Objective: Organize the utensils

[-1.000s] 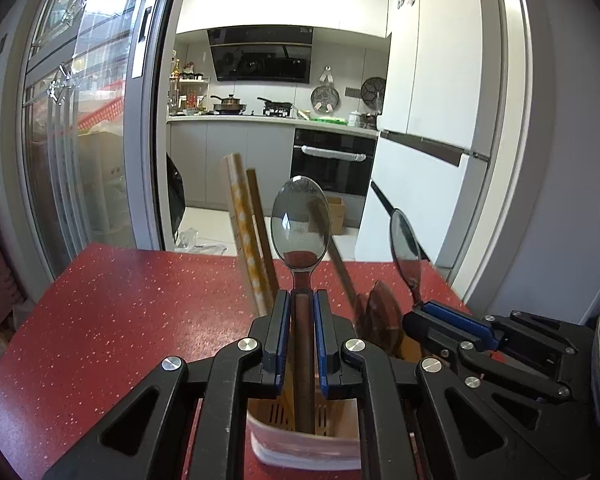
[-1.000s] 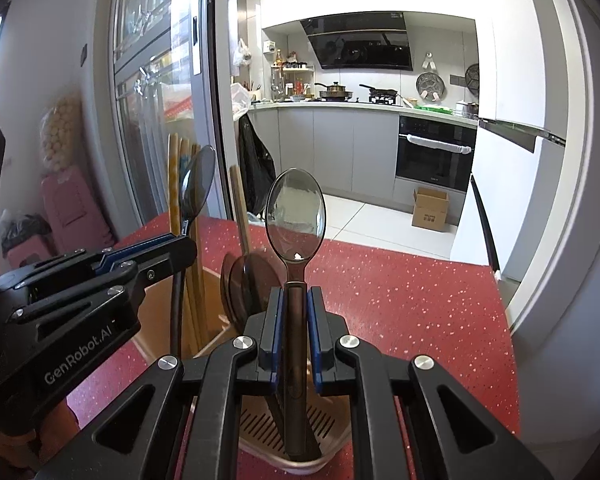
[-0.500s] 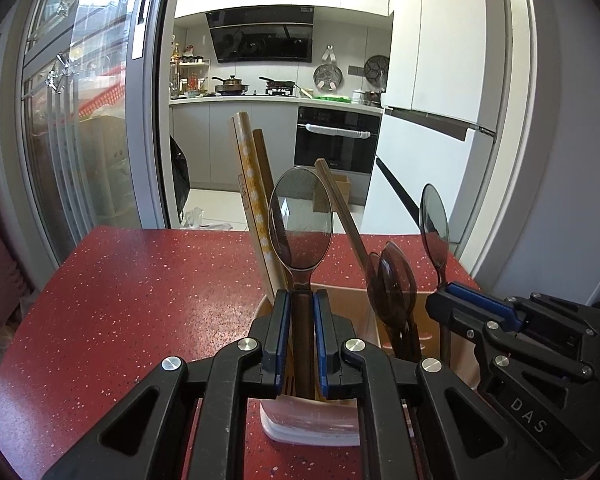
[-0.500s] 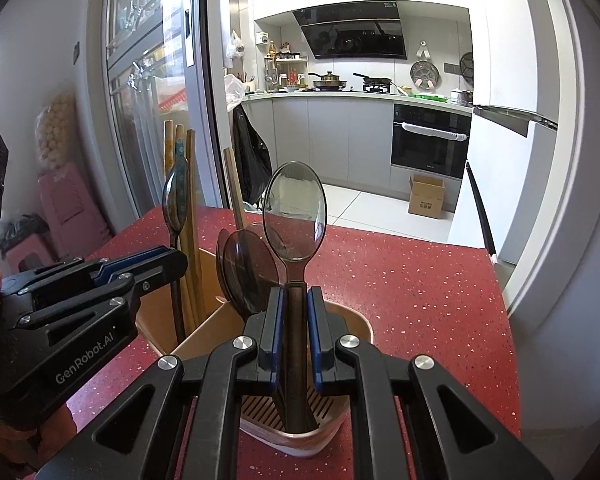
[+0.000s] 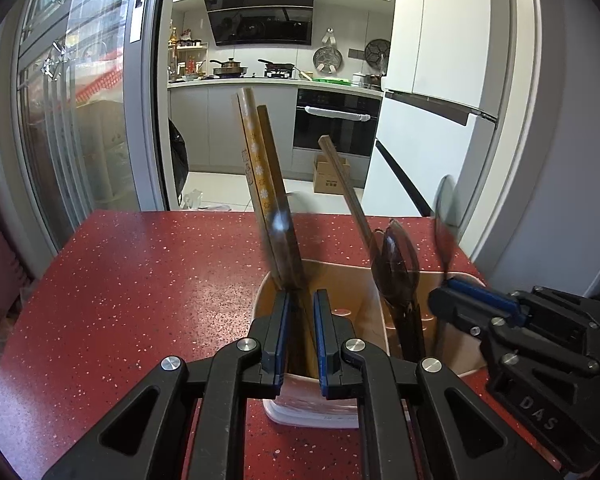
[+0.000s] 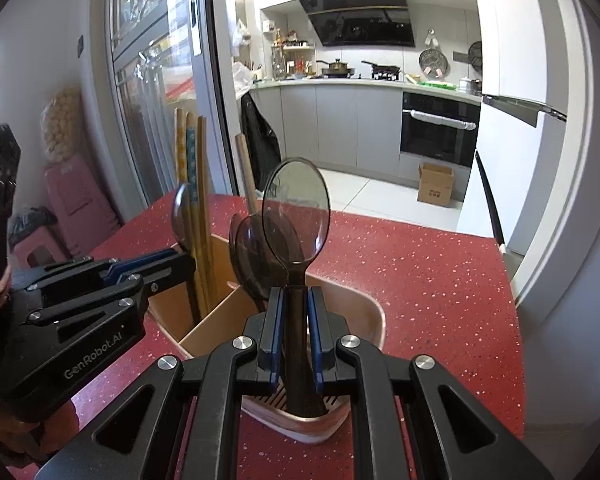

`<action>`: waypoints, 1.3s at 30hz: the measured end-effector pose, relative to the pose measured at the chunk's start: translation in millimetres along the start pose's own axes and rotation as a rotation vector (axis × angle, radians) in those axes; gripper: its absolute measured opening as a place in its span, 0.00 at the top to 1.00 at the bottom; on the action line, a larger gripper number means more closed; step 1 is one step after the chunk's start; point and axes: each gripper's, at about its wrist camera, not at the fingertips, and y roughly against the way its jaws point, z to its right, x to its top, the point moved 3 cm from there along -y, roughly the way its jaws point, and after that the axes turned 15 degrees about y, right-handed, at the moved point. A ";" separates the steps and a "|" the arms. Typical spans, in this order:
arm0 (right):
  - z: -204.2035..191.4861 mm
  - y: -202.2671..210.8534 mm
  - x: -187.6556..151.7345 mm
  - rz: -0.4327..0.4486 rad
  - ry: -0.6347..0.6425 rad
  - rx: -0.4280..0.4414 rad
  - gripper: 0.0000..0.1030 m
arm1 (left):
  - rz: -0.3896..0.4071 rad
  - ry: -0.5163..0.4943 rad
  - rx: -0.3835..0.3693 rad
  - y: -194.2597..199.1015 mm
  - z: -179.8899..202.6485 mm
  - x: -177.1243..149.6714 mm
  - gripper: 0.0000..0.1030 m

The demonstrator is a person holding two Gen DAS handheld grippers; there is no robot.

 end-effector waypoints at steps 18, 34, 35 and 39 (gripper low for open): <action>1.1 22.9 0.4 -0.036 -0.084 0.022 0.56 | 0.008 0.000 0.037 25.5 -14.0 1.4 0.61; -27.4 57.4 -12.2 -0.062 -0.091 0.050 0.40 | 0.008 0.068 0.102 54.9 -46.3 -11.6 0.00; -28.8 59.8 -15.1 -0.068 -0.095 0.050 0.39 | 0.035 0.075 0.105 60.6 -48.4 -13.0 0.00; -31.5 66.2 -23.5 -0.087 -0.111 0.048 0.32 | -0.002 0.055 0.097 68.2 -49.8 -21.7 0.00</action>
